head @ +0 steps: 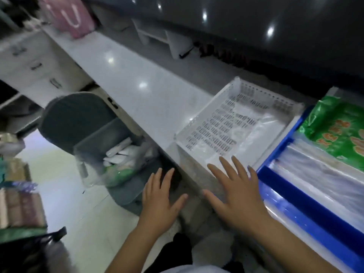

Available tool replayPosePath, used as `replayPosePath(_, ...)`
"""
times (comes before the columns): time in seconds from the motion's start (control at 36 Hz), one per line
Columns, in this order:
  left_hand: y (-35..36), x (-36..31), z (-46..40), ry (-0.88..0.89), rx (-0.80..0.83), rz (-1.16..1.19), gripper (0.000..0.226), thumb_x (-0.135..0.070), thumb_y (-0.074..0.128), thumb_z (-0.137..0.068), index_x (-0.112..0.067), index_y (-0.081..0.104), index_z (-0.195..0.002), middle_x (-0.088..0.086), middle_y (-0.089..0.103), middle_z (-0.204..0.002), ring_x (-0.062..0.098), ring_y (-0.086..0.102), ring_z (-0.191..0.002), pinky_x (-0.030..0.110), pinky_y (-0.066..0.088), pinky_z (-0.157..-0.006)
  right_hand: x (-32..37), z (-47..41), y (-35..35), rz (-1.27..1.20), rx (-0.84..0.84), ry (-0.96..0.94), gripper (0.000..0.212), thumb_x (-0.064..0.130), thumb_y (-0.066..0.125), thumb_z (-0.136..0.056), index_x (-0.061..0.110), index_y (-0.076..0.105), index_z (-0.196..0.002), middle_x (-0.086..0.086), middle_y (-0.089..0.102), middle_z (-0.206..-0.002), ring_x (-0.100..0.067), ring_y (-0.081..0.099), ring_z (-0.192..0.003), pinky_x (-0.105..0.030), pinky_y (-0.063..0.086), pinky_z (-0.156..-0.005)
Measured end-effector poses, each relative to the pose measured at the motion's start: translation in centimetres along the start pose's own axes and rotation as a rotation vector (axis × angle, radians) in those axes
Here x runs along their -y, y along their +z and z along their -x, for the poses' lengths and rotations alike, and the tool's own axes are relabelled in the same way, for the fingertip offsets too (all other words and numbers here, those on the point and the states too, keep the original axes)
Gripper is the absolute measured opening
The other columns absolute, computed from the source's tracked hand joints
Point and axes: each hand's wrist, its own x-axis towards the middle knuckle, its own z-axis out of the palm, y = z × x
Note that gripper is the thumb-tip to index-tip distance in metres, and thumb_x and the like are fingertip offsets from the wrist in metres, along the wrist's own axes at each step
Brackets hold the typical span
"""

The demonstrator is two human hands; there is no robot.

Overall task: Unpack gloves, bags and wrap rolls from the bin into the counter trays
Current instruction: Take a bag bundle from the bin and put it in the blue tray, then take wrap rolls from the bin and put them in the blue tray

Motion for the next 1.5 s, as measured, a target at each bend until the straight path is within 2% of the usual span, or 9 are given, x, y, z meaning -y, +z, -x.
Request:
replayPosePath(0.17,-2.8,7.2,-0.7,-0.114,-0.019,0.077,0.082,-0.067,0.049,-0.089,-0.041,0.007,-0.155,-0.006,-0.005,-0.166,0.017,-0.009,-0.152,0.044,0.005,-0.123,6.8,-3.6,3.7,0.066,0.102,-0.133,0.078,0.08,0.008,-0.081,0.048,0.011,-0.153,0.009,0.002,-0.167,-0.019,-0.009,-0.152,-0.048,-0.004,-0.121)
replayPosePath(0.36,-6.6,18.5,-3.4,-0.205,-0.033,0.102,0.084,-0.071,0.046,-0.087,-0.042,0.004,-0.154,-0.005,-0.003,-0.166,0.02,-0.004,-0.153,0.049,0.012,-0.123,15.5,-9.6,8.2,0.03,0.179,-0.123,0.072,0.077,0.031,-0.087,0.048,0.019,-0.152,0.014,0.006,-0.166,-0.014,-0.006,-0.152,-0.05,0.001,-0.122)
replayPosePath(0.58,-8.9,29.5,-4.7,-0.314,0.023,0.098,0.085,-0.068,0.047,-0.088,-0.036,0.008,-0.156,0.002,0.005,-0.166,0.024,0.004,-0.152,0.047,0.015,-0.122,21.7,-15.4,15.7,0.077,0.363,-0.012,0.073,0.075,0.038,-0.088,0.046,0.019,-0.153,0.008,0.011,-0.166,-0.018,0.003,-0.153,-0.053,0.01,-0.121)
replayPosePath(0.94,-7.6,37.3,-7.6,-0.482,0.247,0.241,0.087,-0.067,0.049,-0.087,-0.038,0.007,-0.156,-0.001,0.004,-0.167,0.024,0.007,-0.152,0.045,0.017,-0.121,25.4,-26.0,21.6,0.18,0.537,-0.073,0.076,0.076,0.039,-0.084,0.045,0.023,-0.152,0.008,0.018,-0.165,-0.019,0.008,-0.152,-0.051,0.013,-0.118)
replayPosePath(1.14,-10.8,41.7,-13.2,-0.567,0.297,0.123,0.083,-0.065,0.049,-0.089,-0.034,0.011,-0.156,0.001,0.011,-0.166,0.023,0.013,-0.151,0.041,0.017,-0.12,28.9,-36.7,25.9,0.196,0.644,-0.125,0.074,0.066,0.045,-0.086,0.037,0.028,-0.152,0.003,0.023,-0.163,-0.023,0.013,-0.151,-0.054,0.012,-0.118)
replayPosePath(1.28,-11.5,44.5,-19.1,-0.544,0.359,0.026,0.082,-0.066,0.046,-0.09,-0.036,0.01,-0.157,0.005,0.012,-0.166,0.024,0.014,-0.151,0.04,0.016,-0.121,30.1,-43.3,28.0,0.203,0.631,-0.136,0.061,0.058,0.044,-0.087,0.035,0.04,-0.143,0.004,0.038,-0.154,-0.023,0.027,-0.143,-0.051,0.022,-0.112)
replayPosePath(1.33,-11.5,45.2,-21.8,-0.518,0.375,0.006,0.081,-0.062,0.048,-0.091,-0.033,0.013,-0.157,0.006,0.015,-0.165,0.024,0.017,-0.15,0.039,0.018,-0.12,29.5,-44.8,28.9,0.229,0.695,-0.107,0.063,0.061,0.043,-0.085,0.037,0.035,-0.144,0.003,0.029,-0.159,-0.026,0.018,-0.147,-0.057,0.017,-0.113)
replayPosePath(1.42,-11.3,46.0,-25.4,-0.473,0.423,-0.015,0.078,-0.056,0.052,-0.091,-0.029,0.02,-0.156,0.009,0.024,-0.162,0.026,0.024,-0.147,0.04,0.025,-0.118,27.7,-45.1,30.2,0.284,0.859,-0.007,0.08,0.071,0.043,-0.085,0.044,0.011,-0.153,0.002,0.0,-0.167,-0.031,-0.006,-0.152,-0.064,0.005,-0.114)
replayPosePath(1.5,-10.4,46.5,-28.8,-0.406,0.477,-0.034,0.075,-0.052,0.055,-0.089,-0.027,0.027,-0.154,0.01,0.033,-0.158,0.029,0.033,-0.142,0.042,0.031,-0.114,25.8,-43.8,31.1,0.329,0.918,0.056,0.09,0.076,0.044,-0.081,0.045,0.001,-0.154,0.001,-0.013,-0.167,-0.032,-0.008,-0.152,-0.062,0.008,-0.115)
